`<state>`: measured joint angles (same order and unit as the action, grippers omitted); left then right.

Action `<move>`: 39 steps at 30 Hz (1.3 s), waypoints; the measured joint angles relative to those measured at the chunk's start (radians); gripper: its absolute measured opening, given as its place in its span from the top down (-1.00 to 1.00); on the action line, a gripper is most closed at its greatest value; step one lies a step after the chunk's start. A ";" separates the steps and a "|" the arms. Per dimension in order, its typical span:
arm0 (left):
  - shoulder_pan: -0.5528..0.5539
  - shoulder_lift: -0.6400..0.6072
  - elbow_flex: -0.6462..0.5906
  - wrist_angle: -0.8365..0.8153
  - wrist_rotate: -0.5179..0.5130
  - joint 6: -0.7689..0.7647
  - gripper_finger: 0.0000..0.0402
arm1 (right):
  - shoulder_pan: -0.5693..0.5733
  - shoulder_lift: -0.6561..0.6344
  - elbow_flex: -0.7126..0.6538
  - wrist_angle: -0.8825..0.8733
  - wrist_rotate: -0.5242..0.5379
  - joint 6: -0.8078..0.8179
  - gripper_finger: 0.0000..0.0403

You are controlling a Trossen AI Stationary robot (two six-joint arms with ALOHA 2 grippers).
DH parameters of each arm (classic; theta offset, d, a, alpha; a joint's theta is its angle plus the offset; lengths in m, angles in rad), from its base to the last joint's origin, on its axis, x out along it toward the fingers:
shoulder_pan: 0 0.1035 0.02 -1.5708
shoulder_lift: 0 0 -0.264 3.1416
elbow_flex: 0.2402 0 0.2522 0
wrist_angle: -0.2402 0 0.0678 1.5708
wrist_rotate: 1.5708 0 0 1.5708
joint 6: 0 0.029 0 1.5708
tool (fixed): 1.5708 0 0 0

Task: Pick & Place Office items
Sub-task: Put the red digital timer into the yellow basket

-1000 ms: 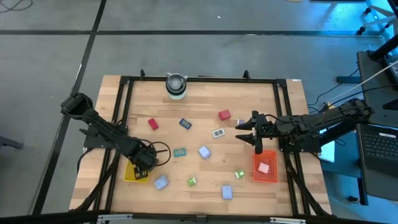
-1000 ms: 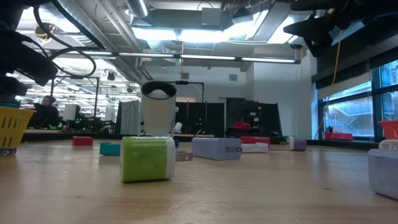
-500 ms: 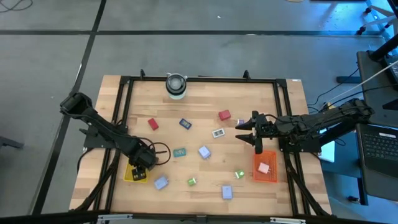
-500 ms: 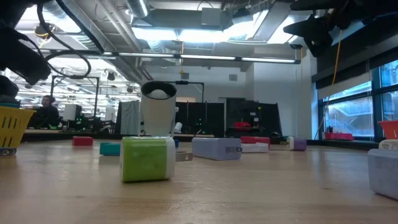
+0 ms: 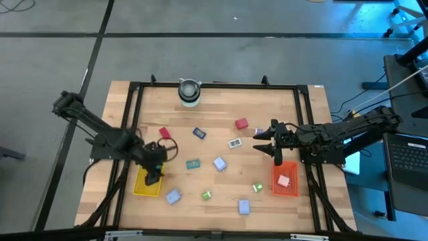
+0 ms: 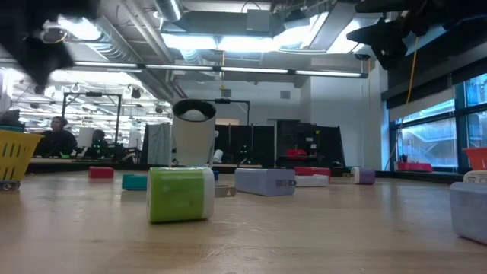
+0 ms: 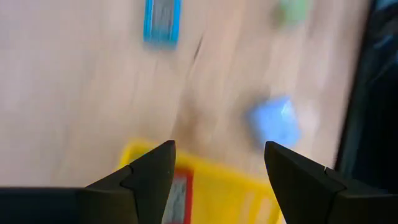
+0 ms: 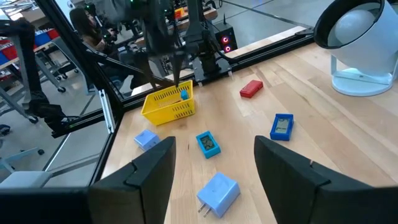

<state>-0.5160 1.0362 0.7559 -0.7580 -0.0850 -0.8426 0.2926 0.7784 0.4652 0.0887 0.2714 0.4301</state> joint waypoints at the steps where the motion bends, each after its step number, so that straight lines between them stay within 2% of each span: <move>1: 0.001 -0.031 0.000 0.031 -0.041 0.025 -0.20 | 0.000 0.000 0.000 0.000 0.000 0.000 -0.09; 5: 0.001 -0.154 0.000 0.154 -0.247 0.178 -0.20 | 0.000 0.000 0.000 0.000 0.000 0.000 -0.09; 8: 0.001 -0.247 0.001 0.179 -0.413 0.299 -0.20 | 0.000 0.000 0.000 0.000 0.000 0.000 -0.09; 11: 0.001 -0.328 0.001 0.179 -0.505 0.367 -0.20 | 0.000 0.000 0.000 0.000 0.000 0.000 -0.09; 18: 0.001 -0.502 -0.035 0.205 -0.634 0.449 -0.20 | 0.000 0.000 0.000 0.000 0.000 -0.001 -0.09; 24: 0.001 -0.645 -0.206 0.402 -0.674 0.545 -0.20 | 0.000 0.000 0.000 0.000 -0.003 -0.001 -0.09; 29: 0.001 -0.752 -0.301 0.423 -0.755 0.533 -0.20 | 0.000 0.000 0.000 0.000 -0.003 -0.001 -0.09; 34: 0.001 -0.790 -0.321 0.358 -0.888 0.434 -0.20 | 0.000 0.000 0.000 0.000 -0.003 0.000 -0.09; 39: 0.024 -0.786 -0.314 0.335 -0.903 0.428 -0.20 | 0.000 0.000 0.000 0.000 -0.003 0.000 -0.09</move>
<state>-0.4925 0.2504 0.4423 -0.4229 -0.9882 -0.4143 0.2926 0.7784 0.4652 0.0883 0.2687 0.4305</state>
